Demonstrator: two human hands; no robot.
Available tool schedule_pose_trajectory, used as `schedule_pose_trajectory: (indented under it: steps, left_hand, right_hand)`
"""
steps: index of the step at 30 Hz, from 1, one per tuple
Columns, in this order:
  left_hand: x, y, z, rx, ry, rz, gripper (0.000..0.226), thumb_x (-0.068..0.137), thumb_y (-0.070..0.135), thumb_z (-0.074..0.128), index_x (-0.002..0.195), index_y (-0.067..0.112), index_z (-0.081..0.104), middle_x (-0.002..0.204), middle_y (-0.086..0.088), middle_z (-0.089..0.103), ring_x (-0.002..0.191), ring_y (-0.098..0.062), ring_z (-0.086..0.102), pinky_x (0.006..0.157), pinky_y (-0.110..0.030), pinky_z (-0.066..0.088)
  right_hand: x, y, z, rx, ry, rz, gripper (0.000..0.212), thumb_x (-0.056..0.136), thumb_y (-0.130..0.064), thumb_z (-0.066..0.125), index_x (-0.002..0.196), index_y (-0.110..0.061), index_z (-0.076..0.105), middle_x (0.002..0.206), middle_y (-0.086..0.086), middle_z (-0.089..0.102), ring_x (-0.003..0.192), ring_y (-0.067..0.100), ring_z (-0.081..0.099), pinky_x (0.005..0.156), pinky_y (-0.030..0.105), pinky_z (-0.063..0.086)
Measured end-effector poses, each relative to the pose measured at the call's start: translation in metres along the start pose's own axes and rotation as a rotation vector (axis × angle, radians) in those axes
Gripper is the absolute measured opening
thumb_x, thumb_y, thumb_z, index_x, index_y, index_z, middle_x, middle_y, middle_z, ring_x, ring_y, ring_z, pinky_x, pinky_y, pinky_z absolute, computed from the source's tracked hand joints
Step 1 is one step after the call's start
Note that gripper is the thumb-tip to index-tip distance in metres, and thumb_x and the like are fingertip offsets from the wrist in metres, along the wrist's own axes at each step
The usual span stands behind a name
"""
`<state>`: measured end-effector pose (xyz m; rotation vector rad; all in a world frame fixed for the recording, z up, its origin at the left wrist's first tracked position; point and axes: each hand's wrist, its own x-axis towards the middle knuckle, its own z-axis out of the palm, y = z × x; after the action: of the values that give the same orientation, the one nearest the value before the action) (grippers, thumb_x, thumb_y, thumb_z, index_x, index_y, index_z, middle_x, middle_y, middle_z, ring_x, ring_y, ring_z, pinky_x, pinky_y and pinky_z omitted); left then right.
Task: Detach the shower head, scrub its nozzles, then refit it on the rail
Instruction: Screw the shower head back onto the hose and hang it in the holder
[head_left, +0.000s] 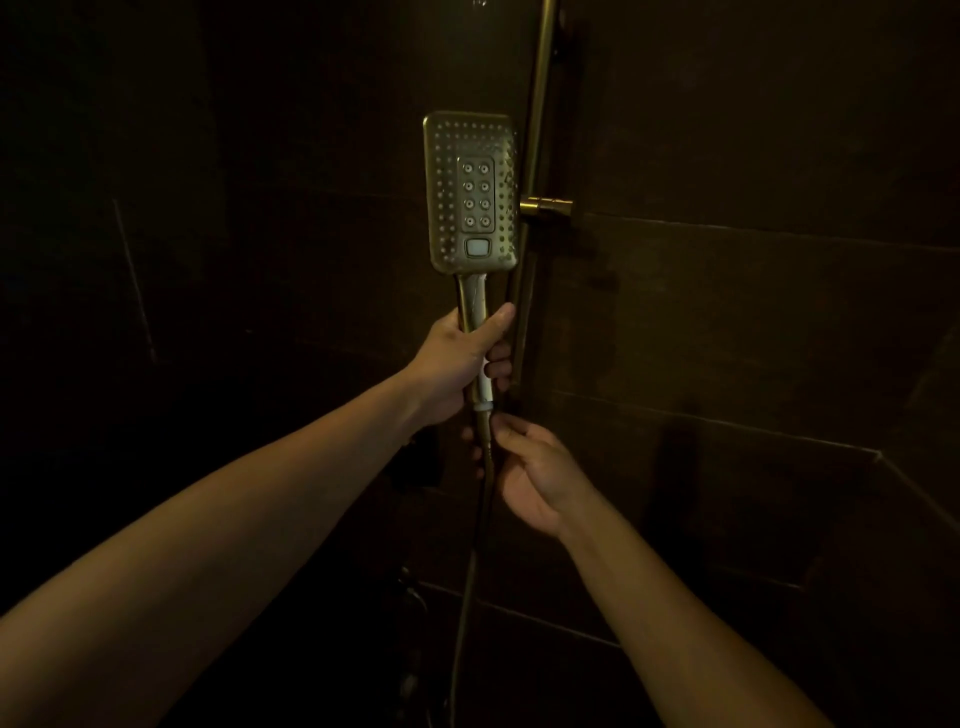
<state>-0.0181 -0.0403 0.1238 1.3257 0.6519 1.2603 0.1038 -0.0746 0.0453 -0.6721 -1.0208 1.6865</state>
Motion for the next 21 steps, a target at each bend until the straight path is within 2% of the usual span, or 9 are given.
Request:
schedule_pose_trajectory:
  steps: [3, 5, 9, 16, 21]
  left_hand:
    - [0.0, -0.005, -0.002, -0.005, 0.01, -0.014, 0.019, 0.096, 0.03, 0.06, 0.09, 0.018, 0.046, 0.064, 0.004, 0.045, 0.056, -0.011, 0.046, 0.058, -0.03, 0.045]
    - [0.0, -0.009, -0.003, -0.012, 0.02, -0.014, 0.021, 0.095, 0.03, 0.061, 0.09, 0.018, 0.046, 0.064, 0.004, 0.045, 0.056, -0.012, 0.046, 0.059, -0.031, 0.044]
    - [-0.001, -0.013, -0.002, 0.008, 0.053, -0.025, 0.023, 0.094, 0.03, 0.063, 0.093, 0.017, 0.044, 0.065, 0.003, 0.045, 0.056, -0.012, 0.045, 0.058, -0.032, 0.044]
    - [-0.008, -0.014, 0.002, 0.039, 0.023, -0.021, 0.017, 0.097, 0.027, 0.059, 0.088, 0.019, 0.047, 0.065, 0.003, 0.043, 0.055, -0.012, 0.043, 0.059, -0.032, 0.042]
    - [-0.011, -0.006, 0.006, -0.021, -0.031, -0.034, 0.016, 0.098, 0.026, 0.056, 0.086, 0.021, 0.048, 0.064, 0.003, 0.041, 0.054, -0.01, 0.043, 0.058, -0.03, 0.041]
  right_hand:
    - [-0.001, -0.001, 0.0, -0.002, -0.034, 0.024, 0.017, 0.089, -0.005, 0.056, 0.103, -0.007, 0.065, 0.083, 0.007, 0.07, 0.071, 0.016, 0.06, 0.065, 0.029, 0.041]
    - [0.001, 0.002, -0.001, -0.016, -0.006, 0.019, 0.026, 0.079, -0.001, 0.065, 0.104, -0.008, 0.065, 0.081, 0.003, 0.071, 0.069, 0.013, 0.061, 0.062, 0.028, 0.042]
    - [0.003, 0.006, -0.003, -0.042, 0.081, 0.031, 0.025, 0.081, 0.011, 0.063, 0.099, -0.006, 0.061, 0.075, 0.003, 0.071, 0.063, 0.013, 0.062, 0.058, 0.028, 0.043]
    - [-0.004, 0.004, -0.006, -0.047, 0.025, 0.08, 0.019, 0.086, 0.006, 0.058, 0.1, -0.006, 0.063, 0.083, 0.013, 0.073, 0.077, 0.023, 0.067, 0.07, 0.033, 0.049]
    - [-0.009, 0.0, -0.004, 0.055, -0.095, 0.113, 0.018, 0.081, -0.01, 0.058, 0.087, -0.008, 0.075, 0.086, 0.009, 0.07, 0.079, 0.02, 0.061, 0.072, 0.033, 0.044]
